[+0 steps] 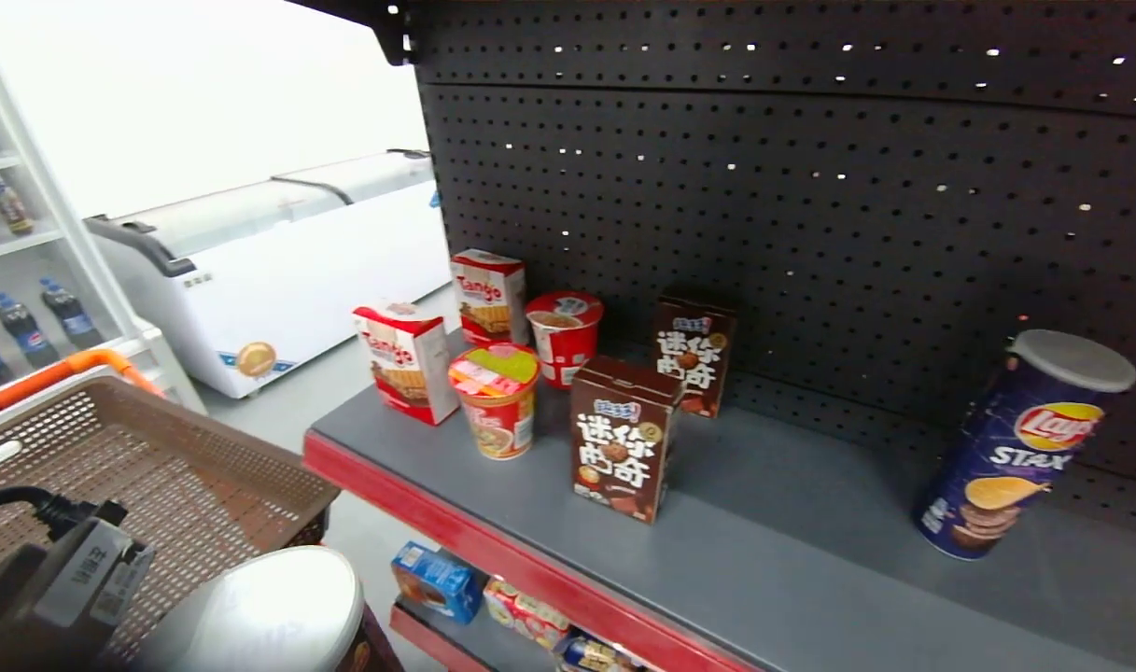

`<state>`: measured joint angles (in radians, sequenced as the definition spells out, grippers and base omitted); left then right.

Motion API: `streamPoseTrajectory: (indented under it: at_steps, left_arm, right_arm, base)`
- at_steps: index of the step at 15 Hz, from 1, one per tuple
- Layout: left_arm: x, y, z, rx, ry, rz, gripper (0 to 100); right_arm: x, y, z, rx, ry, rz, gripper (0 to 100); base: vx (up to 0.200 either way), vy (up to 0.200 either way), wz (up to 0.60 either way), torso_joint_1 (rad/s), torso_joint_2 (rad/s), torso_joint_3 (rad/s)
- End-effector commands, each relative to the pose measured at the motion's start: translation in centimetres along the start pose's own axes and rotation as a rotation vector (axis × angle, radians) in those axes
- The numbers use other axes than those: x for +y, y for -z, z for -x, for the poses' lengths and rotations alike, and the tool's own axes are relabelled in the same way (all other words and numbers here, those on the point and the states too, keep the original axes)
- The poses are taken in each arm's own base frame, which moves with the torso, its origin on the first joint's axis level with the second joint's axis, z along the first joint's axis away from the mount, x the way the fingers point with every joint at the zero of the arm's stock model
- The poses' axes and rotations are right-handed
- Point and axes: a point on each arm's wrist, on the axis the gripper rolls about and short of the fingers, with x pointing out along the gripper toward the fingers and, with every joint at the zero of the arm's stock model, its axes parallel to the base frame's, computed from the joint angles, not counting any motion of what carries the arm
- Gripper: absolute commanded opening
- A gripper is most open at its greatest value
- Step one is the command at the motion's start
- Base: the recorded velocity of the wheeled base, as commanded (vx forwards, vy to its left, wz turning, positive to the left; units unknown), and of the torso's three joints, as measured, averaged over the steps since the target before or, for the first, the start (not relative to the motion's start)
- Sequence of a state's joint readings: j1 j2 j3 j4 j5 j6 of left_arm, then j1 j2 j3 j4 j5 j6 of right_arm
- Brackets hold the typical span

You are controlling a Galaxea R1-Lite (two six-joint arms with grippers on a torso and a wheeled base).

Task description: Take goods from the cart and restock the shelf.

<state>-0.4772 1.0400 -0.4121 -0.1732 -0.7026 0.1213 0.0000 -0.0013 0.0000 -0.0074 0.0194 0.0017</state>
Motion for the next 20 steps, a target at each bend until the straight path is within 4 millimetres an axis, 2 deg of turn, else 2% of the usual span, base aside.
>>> streamPoseTrajectory:
  at_steps: [1,9,20]
  left_arm:
    - [0.0,0.0,0.0,0.001,0.0,0.001,0]
    - [0.0,0.2,0.0,0.006,-0.007,0.007,0]
    - [-0.5,0.9,0.6,-0.003,-0.015,0.008,0]
  right_arm:
    - [0.0,0.0,0.0,0.001,-0.001,0.0,100]
    - [0.0,0.0,0.0,0.001,-0.001,0.002,100]
    - [0.0,0.0,0.0,0.007,0.007,0.003,100]
  base:
    - [0.0,0.0,-0.6,0.002,0.01,-0.002]
    - [0.0,0.0,-0.6,0.002,0.0,0.004]
    - [0.0,0.0,0.0,0.0,0.0,0.0]
